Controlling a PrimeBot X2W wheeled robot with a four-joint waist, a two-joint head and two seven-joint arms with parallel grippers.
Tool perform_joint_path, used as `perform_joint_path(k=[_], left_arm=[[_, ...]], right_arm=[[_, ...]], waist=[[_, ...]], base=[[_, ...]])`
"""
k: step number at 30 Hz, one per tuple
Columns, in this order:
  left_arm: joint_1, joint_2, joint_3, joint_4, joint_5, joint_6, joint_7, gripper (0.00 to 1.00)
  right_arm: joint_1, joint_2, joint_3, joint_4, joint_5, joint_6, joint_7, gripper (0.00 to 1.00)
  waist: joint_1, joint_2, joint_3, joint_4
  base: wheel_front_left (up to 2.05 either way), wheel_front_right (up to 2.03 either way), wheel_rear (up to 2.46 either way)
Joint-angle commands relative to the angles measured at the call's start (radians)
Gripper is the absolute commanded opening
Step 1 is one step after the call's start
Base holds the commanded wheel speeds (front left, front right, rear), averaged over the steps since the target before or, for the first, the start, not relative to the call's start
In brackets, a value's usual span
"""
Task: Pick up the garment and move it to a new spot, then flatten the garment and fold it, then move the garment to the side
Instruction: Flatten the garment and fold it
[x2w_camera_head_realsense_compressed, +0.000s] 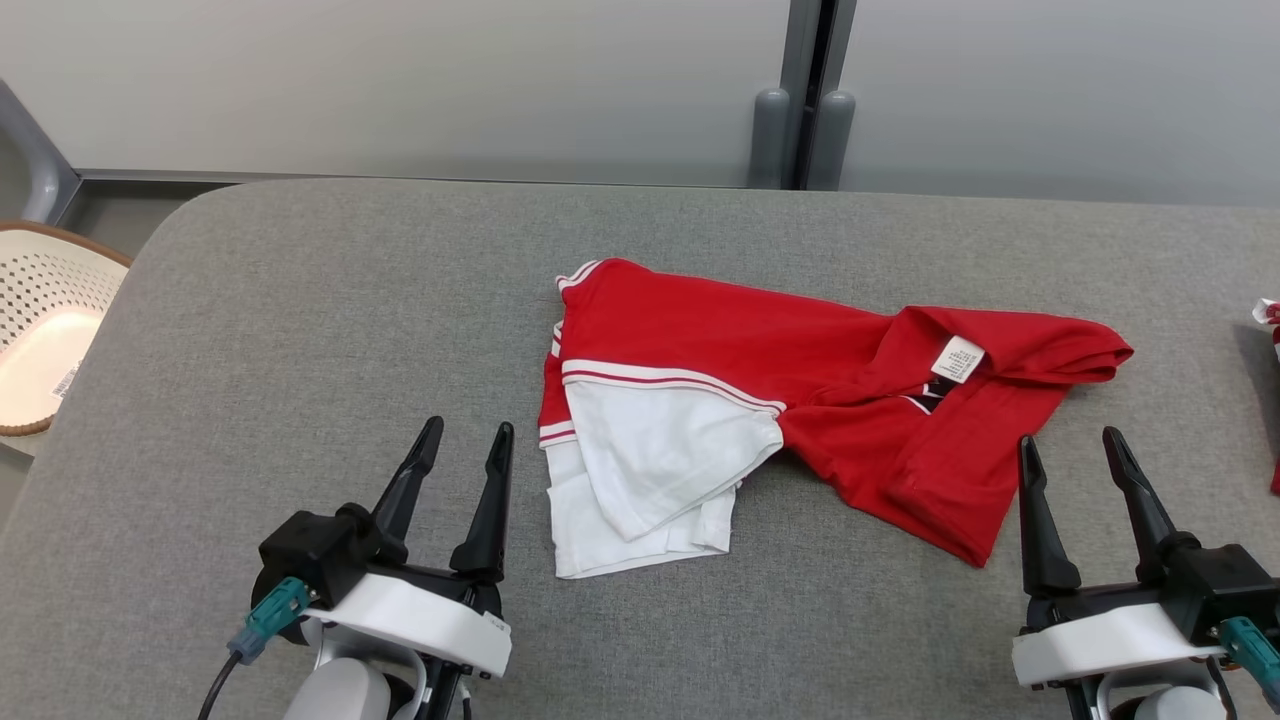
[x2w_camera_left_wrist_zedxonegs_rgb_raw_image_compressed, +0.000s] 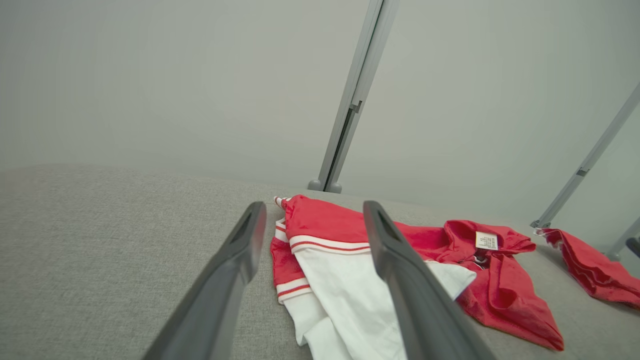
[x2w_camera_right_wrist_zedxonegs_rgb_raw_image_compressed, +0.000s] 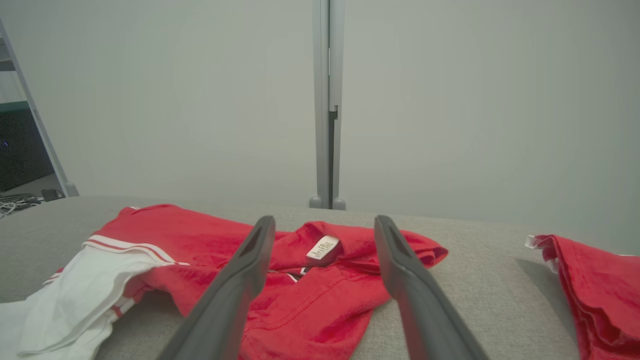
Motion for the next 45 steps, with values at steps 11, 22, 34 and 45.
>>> perform_joint_path(k=[11, 22, 34, 45], left_arm=[[-0.002, 0.004, -0.012, 0.005, 0.004, 0.0, 0.0, 1.0], [-0.03, 0.004, -0.057, 0.005, -0.022, 0.0, 0.0, 1.0], [-0.036, 0.004, -0.074, 0.014, -0.044, 0.006, 0.0, 1.0], [-0.034, 0.004, -0.08, 0.013, -0.05, 0.012, 0.0, 1.0]], right_arm=[[-0.007, 0.003, 0.017, 0.006, -0.014, 0.0, 0.005, 1.0], [-0.087, 0.0, 0.235, 0.071, 0.066, 0.0, 0.068, 1.0], [-0.132, -0.007, 0.236, 0.16, 0.099, 0.0, 0.085, 0.92], [-0.155, -0.017, 0.235, 0.176, 0.108, 0.0, 0.066, 0.0]], waist=[[0.0, -0.0001, 0.016, 0.034], [0.0, -0.0001, 0.065, 0.126], [0.0, -0.0001, 0.098, 0.216], [0.0, -0.0001, 0.1, 0.244]], base=[[0.0, 0.0, 0.0], [0.0, 0.0, 0.0], [0.0, 0.0, 0.0], [0.0, 0.0, 0.0]])
